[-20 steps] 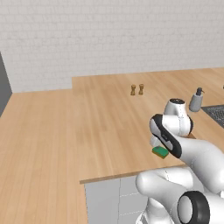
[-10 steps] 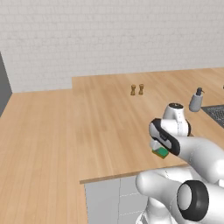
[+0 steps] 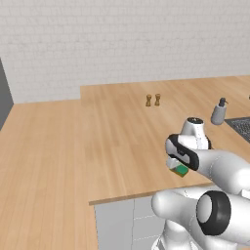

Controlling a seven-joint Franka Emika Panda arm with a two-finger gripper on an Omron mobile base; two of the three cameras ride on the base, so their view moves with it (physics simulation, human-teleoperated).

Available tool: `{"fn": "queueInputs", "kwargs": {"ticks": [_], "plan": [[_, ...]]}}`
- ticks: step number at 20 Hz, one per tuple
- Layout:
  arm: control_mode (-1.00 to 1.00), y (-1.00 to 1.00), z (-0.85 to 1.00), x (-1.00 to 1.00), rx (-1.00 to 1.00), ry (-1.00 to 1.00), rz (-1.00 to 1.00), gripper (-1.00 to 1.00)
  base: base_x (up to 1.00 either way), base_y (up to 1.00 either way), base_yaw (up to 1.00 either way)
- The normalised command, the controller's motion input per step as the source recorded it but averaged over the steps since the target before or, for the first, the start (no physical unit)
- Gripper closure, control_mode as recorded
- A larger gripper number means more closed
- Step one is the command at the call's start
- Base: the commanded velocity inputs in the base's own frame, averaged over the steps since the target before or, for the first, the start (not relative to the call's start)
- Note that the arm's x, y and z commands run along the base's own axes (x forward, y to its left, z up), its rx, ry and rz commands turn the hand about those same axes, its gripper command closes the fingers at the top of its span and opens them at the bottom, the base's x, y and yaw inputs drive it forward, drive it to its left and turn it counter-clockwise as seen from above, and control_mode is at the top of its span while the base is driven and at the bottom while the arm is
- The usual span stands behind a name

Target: Pick up the sponge from the counter and clean the cutting board by briefly scrubbing or pressing down on the cutting board. Once finished, release the sponge.

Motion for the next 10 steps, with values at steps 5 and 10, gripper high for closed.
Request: {"fn": "queueInputs", "kwargs": {"ticks": [5,10], "plan": [[-1.00,0.00,-0.10,0.00,0.00,-0.03,0.00,-1.00,0.00,0.00,0.00],[-1.00,0.00,-0.23,0.00,0.00,-0.01,0.00,-1.00,0.00,0.00,0.00]]}}
